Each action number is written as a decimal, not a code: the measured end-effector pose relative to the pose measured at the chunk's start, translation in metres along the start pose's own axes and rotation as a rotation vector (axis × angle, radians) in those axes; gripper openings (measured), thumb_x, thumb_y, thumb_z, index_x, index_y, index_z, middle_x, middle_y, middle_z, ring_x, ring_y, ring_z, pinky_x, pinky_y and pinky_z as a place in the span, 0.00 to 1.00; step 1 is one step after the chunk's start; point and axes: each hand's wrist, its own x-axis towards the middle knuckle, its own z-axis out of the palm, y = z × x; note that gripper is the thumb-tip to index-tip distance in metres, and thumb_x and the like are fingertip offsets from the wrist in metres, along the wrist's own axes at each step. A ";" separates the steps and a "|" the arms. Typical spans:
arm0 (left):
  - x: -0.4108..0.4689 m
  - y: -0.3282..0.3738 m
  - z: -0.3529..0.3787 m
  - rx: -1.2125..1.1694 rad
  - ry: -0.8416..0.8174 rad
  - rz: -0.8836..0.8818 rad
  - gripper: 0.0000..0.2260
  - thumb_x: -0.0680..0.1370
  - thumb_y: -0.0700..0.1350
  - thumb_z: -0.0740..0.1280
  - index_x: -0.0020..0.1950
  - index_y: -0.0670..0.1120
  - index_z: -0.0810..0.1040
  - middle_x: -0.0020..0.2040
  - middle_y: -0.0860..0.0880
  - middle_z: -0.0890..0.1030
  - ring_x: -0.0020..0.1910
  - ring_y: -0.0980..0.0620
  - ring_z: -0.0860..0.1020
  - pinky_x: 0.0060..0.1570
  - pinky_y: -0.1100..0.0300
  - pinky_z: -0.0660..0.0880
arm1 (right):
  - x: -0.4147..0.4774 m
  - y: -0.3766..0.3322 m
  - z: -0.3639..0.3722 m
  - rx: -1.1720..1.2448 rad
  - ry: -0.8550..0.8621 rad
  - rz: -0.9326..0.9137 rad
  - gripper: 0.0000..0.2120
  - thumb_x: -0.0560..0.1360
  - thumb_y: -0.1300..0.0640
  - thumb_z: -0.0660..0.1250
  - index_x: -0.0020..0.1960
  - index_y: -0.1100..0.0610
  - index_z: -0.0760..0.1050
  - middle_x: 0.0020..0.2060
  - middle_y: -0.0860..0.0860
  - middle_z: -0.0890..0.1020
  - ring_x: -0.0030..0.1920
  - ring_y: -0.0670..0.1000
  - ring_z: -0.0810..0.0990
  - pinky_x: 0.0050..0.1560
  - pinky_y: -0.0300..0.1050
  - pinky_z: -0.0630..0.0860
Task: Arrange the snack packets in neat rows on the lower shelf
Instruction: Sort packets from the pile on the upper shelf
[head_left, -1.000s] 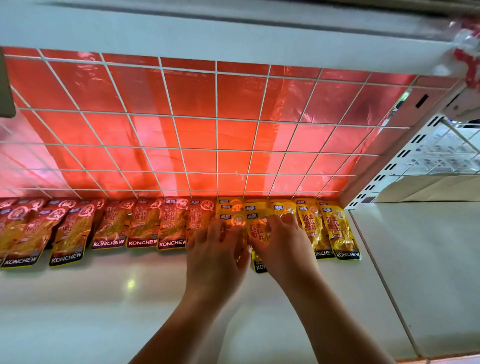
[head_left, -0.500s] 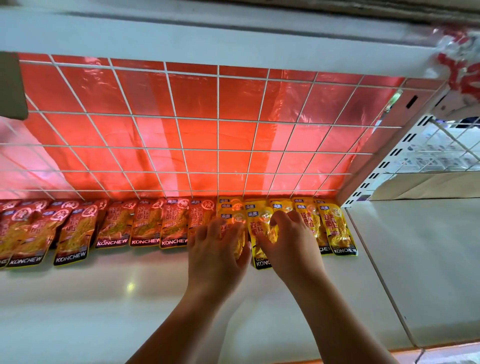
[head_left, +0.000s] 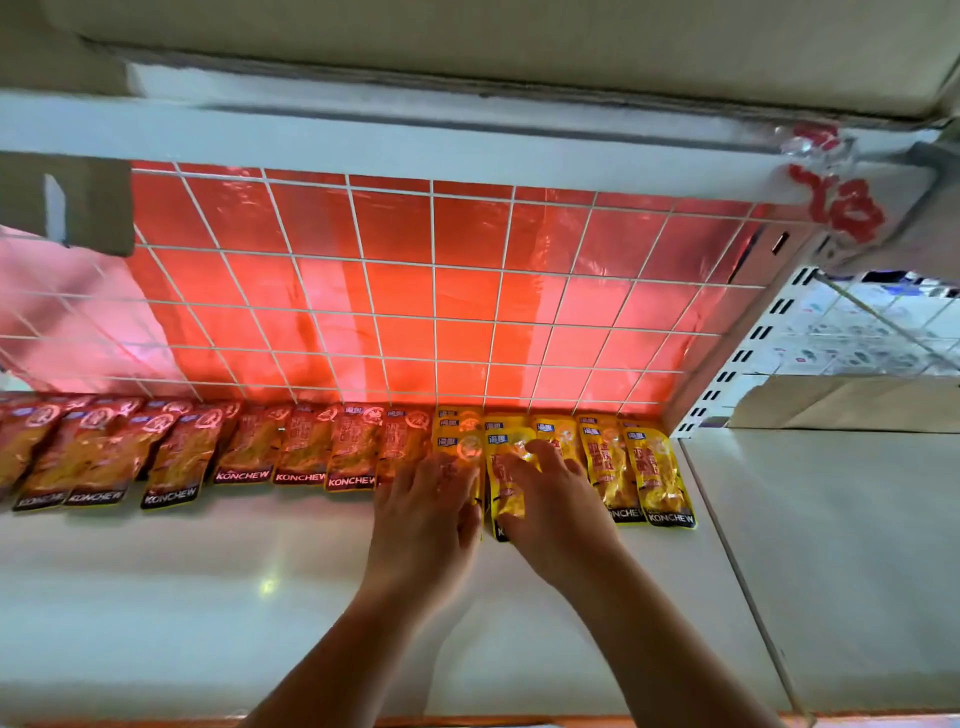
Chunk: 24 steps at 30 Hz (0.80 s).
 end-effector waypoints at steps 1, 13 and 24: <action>0.000 0.001 0.000 0.003 -0.012 -0.008 0.22 0.77 0.51 0.64 0.71 0.55 0.76 0.65 0.50 0.77 0.70 0.42 0.71 0.62 0.45 0.71 | -0.001 -0.002 0.004 -0.010 -0.010 -0.007 0.30 0.73 0.48 0.71 0.73 0.45 0.67 0.69 0.49 0.68 0.64 0.59 0.73 0.56 0.52 0.77; 0.001 0.001 -0.005 0.049 -0.077 -0.004 0.23 0.72 0.55 0.71 0.67 0.57 0.76 0.64 0.51 0.76 0.65 0.41 0.72 0.61 0.43 0.70 | 0.019 0.003 0.001 -0.038 -0.065 -0.043 0.38 0.68 0.50 0.78 0.74 0.50 0.66 0.70 0.52 0.68 0.64 0.61 0.76 0.58 0.53 0.78; 0.018 -0.006 -0.006 0.094 -0.191 0.066 0.25 0.75 0.55 0.62 0.72 0.55 0.72 0.71 0.49 0.72 0.71 0.39 0.68 0.63 0.41 0.66 | 0.033 0.004 0.001 -0.138 -0.160 -0.089 0.43 0.68 0.51 0.79 0.78 0.49 0.62 0.71 0.51 0.68 0.64 0.62 0.74 0.62 0.56 0.75</action>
